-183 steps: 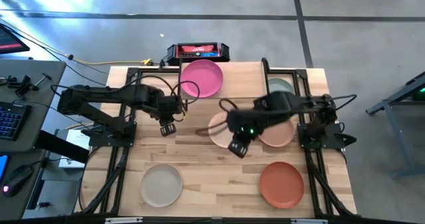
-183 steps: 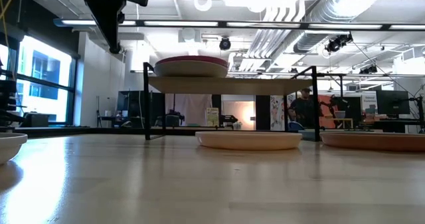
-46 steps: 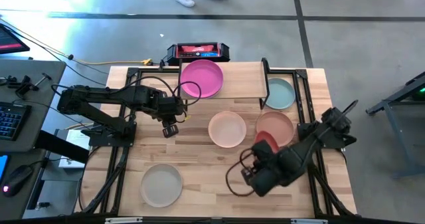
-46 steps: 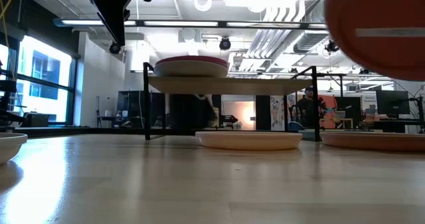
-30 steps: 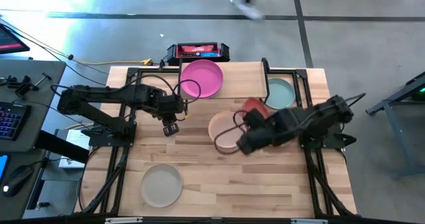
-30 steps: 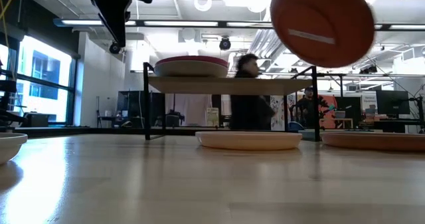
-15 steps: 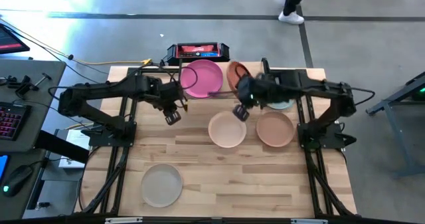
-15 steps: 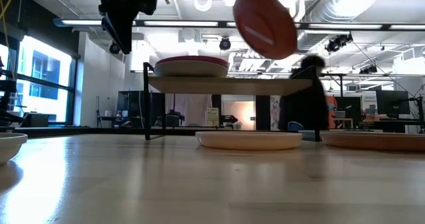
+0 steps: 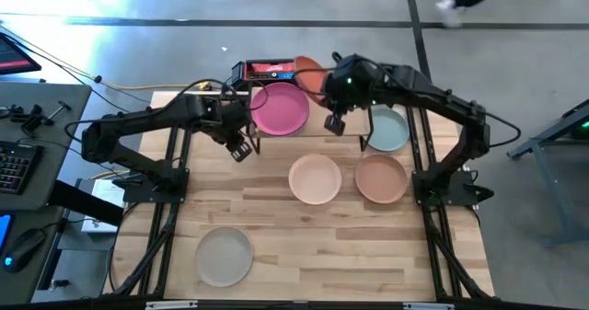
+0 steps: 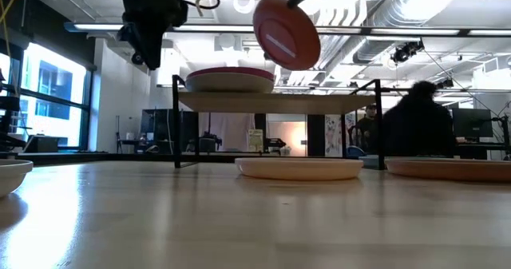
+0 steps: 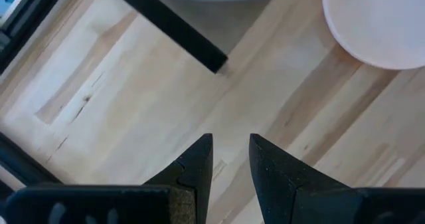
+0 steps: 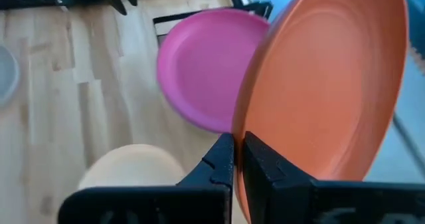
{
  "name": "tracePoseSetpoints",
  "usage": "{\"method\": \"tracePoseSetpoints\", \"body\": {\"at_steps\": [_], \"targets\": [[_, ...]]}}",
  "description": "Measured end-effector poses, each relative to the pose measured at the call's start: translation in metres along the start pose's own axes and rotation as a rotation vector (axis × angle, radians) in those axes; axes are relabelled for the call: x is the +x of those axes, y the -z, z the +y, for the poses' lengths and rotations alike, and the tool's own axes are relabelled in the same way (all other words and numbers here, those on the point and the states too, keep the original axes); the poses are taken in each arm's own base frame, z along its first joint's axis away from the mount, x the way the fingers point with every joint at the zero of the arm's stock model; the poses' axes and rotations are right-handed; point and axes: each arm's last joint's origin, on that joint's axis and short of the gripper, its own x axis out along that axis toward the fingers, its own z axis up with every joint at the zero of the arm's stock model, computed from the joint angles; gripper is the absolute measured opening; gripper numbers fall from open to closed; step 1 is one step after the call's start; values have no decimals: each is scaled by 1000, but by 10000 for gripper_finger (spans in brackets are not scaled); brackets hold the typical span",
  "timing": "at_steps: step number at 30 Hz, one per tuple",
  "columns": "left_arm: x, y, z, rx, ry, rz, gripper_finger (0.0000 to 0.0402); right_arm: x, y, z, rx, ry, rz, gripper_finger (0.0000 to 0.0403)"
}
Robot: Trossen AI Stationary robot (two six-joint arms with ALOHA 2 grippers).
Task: Place and stack plates onto a shelf
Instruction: Stack the orange plate on top of the pink plate on the shelf
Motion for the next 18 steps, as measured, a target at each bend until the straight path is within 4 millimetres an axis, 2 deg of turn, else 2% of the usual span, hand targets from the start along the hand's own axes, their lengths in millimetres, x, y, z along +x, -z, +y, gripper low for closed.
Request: {"method": "tracePoseSetpoints", "body": {"at_steps": [9,18], "targets": [[1,-2,5,-93,64,31,87,5,-4,-28,-218,4,-72,0],[-10,3,8,-177,85,0,87,26,-8,-34,-433,0,-74,0]]}}
